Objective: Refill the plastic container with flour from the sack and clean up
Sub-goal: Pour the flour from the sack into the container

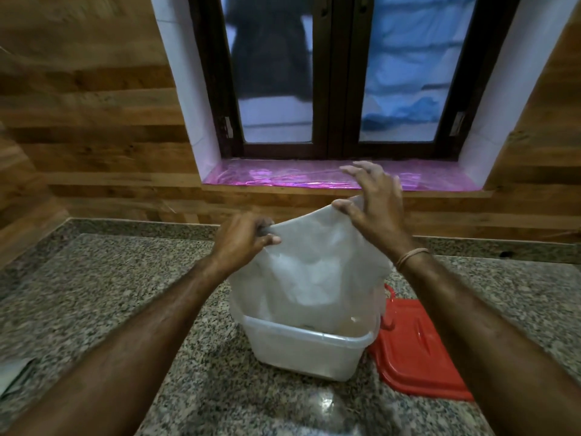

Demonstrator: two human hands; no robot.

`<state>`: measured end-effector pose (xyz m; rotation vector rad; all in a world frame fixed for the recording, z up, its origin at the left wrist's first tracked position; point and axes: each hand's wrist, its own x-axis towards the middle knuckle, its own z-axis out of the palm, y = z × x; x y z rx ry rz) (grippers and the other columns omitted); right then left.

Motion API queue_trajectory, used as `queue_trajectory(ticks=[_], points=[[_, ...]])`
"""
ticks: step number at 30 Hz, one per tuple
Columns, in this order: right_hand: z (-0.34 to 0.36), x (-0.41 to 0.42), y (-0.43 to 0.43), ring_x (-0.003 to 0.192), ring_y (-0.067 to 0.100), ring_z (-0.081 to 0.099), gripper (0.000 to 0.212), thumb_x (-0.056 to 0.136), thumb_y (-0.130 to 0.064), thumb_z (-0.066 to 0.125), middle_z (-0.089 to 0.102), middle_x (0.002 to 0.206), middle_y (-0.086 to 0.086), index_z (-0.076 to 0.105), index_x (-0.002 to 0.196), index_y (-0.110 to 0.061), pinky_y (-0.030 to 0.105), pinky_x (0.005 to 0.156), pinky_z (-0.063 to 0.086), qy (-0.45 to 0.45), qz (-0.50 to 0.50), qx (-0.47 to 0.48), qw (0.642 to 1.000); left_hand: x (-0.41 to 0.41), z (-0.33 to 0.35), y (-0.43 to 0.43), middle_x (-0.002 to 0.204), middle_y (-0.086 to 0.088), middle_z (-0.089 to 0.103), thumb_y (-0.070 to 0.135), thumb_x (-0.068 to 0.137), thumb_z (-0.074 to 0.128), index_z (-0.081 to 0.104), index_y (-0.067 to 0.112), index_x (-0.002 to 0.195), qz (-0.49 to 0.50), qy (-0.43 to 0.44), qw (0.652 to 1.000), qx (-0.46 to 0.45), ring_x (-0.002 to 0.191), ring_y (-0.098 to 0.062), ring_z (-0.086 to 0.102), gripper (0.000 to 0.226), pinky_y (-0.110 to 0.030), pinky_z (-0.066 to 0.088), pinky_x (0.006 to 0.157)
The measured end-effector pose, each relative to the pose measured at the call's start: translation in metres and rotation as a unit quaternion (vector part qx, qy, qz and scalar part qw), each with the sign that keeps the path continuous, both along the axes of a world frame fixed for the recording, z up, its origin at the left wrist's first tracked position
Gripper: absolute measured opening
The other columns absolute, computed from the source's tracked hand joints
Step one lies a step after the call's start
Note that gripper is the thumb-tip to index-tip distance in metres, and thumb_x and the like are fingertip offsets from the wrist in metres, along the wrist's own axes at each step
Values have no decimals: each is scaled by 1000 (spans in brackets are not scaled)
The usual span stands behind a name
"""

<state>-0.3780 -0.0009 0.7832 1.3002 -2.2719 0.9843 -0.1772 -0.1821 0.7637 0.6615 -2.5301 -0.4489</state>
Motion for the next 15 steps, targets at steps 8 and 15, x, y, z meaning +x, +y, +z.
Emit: queue_trajectory(ticks=[8, 15], points=[[10, 36, -28, 72, 13, 56, 17, 92, -36, 77, 60, 71, -9, 75, 82, -23, 45, 103, 46, 18, 51, 84, 995, -7, 26, -11, 75, 8, 68, 46, 80, 82, 72, 21, 84, -33, 65, 997, -27, 71, -13, 63, 27, -30, 46, 62], [13, 38, -26, 83, 18, 68, 25, 90, -41, 78, 76, 88, -4, 80, 100, -18, 46, 109, 44, -26, 10, 50, 998, 7, 25, -28, 83, 7, 74, 25, 78, 85, 75, 19, 89, -48, 134, 988, 66, 76, -7, 65, 16, -28, 50, 68]])
